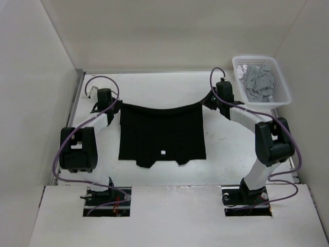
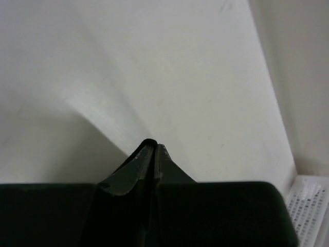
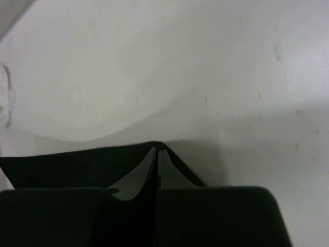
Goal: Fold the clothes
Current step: Fold the tank top
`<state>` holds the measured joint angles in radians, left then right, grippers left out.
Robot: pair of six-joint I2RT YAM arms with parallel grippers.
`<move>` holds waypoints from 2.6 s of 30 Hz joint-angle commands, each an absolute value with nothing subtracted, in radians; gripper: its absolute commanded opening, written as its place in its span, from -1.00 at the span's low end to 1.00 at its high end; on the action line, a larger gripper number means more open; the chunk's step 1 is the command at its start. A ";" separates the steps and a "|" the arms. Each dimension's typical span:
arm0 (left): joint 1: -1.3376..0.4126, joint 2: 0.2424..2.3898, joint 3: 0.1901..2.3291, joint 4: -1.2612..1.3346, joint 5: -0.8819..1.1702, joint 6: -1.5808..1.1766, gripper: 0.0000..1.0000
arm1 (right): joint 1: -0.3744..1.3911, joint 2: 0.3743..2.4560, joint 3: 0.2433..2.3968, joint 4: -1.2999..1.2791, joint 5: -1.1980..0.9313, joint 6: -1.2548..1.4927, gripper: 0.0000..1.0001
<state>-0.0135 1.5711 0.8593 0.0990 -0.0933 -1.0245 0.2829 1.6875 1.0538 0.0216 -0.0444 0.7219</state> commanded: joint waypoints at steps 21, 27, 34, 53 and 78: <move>-0.002 1.128 0.390 0.448 0.005 -1.108 -1.00 | 0.260 1.358 0.652 0.297 -0.089 0.769 -0.95; 0.057 0.922 0.201 0.408 0.087 -1.100 -1.00 | 0.303 1.272 0.470 0.334 -0.089 0.805 -0.95; 0.123 0.792 0.043 0.347 0.147 -1.077 -0.94 | 0.381 1.282 0.371 0.313 -0.043 0.862 -0.96; 0.231 0.591 0.112 0.108 0.343 -1.094 -1.00 | 0.478 0.870 0.316 -0.021 -0.001 0.862 -0.98; -0.256 0.644 0.322 0.014 -0.268 -0.867 -0.29 | 0.427 1.331 0.342 0.348 -0.074 0.957 -0.28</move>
